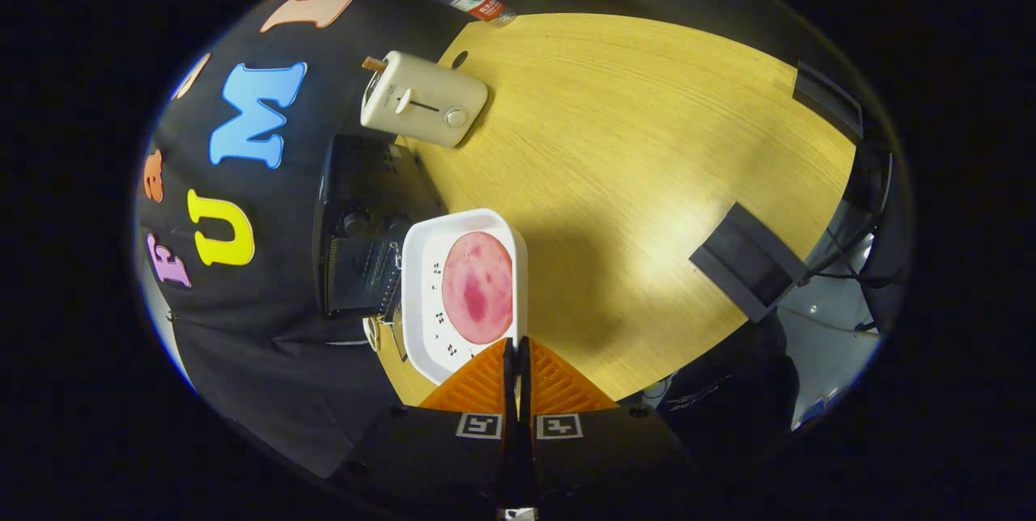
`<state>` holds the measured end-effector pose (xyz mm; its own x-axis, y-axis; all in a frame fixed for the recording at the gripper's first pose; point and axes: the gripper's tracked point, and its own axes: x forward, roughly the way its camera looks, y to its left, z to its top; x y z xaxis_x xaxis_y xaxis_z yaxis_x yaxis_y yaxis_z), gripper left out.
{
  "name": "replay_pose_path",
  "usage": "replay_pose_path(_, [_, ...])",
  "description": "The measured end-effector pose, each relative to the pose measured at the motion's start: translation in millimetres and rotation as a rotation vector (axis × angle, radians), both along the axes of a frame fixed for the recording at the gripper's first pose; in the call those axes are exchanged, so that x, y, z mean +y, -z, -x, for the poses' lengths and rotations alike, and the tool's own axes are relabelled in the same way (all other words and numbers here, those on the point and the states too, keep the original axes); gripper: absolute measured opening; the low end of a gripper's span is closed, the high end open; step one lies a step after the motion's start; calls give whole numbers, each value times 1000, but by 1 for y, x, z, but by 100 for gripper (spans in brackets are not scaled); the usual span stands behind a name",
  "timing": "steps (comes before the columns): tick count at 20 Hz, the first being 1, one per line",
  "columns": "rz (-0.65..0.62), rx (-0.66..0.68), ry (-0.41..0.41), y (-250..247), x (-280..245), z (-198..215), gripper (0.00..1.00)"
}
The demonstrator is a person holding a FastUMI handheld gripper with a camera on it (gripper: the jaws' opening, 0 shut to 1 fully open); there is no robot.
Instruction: Open the toaster oven, put the food inside, and close the toaster oven door.
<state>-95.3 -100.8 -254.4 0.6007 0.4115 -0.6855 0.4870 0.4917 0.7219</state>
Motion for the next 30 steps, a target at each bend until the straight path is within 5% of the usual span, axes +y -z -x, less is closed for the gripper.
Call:
replay_pose_path(8, [-29, -23, -125, -32, 110, -7, 1])
replay_pose_path(16, [-30, -44, -253, -40, 189, -56, 2])
replay_pose_path(22, [-54, -11, -190, -15, 206, -115, 2])
replay_pose_path(30, [-111, 4, -5, 1, 214, -190, 1])
